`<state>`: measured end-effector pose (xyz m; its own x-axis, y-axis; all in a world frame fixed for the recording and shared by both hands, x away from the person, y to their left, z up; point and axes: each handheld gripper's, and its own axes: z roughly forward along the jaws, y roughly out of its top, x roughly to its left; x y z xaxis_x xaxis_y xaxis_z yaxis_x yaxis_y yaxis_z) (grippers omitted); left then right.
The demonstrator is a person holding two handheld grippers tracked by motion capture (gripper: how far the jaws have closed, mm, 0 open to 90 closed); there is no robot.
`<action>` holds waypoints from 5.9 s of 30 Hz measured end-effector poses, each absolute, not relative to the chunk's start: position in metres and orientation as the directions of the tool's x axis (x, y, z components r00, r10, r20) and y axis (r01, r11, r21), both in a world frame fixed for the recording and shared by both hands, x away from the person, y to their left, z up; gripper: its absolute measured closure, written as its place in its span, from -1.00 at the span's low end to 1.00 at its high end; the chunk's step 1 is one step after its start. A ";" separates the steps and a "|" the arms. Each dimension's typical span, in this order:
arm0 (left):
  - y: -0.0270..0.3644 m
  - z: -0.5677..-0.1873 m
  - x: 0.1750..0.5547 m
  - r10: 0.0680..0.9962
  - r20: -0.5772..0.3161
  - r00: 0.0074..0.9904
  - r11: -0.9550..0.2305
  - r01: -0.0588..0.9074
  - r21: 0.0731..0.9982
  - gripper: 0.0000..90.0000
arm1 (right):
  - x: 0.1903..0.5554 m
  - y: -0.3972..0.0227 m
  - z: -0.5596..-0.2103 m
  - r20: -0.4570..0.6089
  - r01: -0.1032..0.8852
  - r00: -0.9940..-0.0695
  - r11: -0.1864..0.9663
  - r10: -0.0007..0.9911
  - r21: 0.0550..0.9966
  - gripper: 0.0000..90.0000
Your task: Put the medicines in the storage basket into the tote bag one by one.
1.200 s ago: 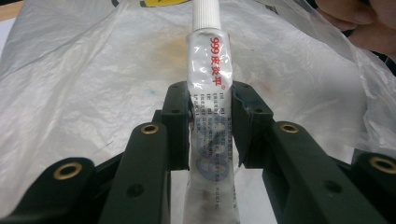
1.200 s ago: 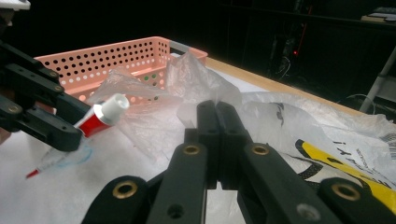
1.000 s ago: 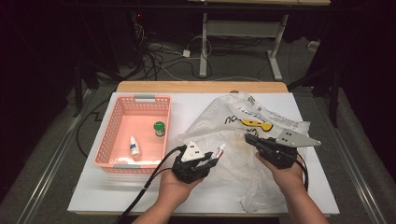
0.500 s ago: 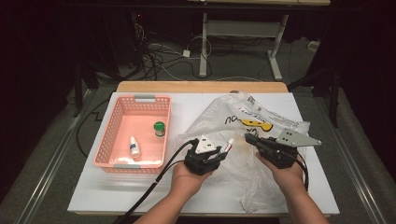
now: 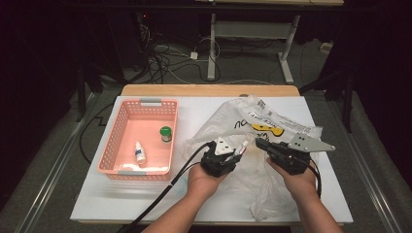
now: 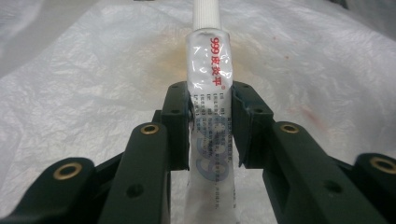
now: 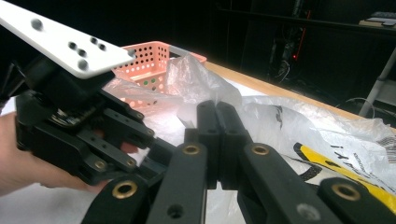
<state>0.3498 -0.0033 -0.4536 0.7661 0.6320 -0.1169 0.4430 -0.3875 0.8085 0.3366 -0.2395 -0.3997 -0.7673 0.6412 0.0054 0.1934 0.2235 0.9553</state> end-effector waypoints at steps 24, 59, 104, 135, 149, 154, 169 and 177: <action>-0.017 -0.464 0.352 0.604 -0.202 0.771 -0.348 0.483 0.803 -0.17 | 0.338 -0.246 -0.402 0.011 0.205 -0.758 0.222 0.652 0.953 1.00; 0.062 -0.444 0.289 0.510 -0.278 0.814 -0.335 0.485 0.808 -1.00 | 0.337 -0.246 -0.408 0.017 0.223 -0.758 0.235 0.652 0.946 1.00; 0.173 -0.423 0.294 0.712 -0.229 0.664 -0.231 0.529 0.817 -1.00 | 0.336 -0.250 -0.408 0.010 0.222 -0.754 0.240 0.657 0.945 1.00; 0.235 -0.430 0.309 0.835 -0.217 0.505 -0.158 0.599 0.785 -1.00 | 0.336 -0.251 -0.407 0.006 0.218 -0.754 0.242 0.657 0.946 1.00; 0.268 -0.432 0.310 0.882 -0.214 0.420 -0.105 0.618 0.779 -1.00 | 0.336 -0.251 -0.408 0.008 0.218 -0.755 0.240 0.656 0.946 1.00; 0.269 -0.433 0.311 0.883 -0.218 0.415 -0.100 0.621 0.777 -1.00 | 0.336 -0.251 -0.408 0.008 0.220 -0.753 0.241 0.657 0.945 1.00; 0.244 -0.407 0.336 0.862 -0.231 0.450 -0.095 0.593 0.799 -1.00 | 0.336 -0.250 -0.408 0.008 0.221 -0.754 0.242 0.656 0.945 1.00; 0.230 -0.401 0.366 0.872 -0.193 0.450 -0.137 0.603 0.786 -0.98 | 0.337 -0.249 -0.409 0.014 0.228 -0.754 0.242 0.657 0.943 1.00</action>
<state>0.3663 0.2303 -0.4009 0.4502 0.8719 -0.1928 0.6028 -0.1374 0.7860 0.3368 -0.2491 -0.4090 -0.7537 0.6571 0.0137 0.2282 0.2420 0.9431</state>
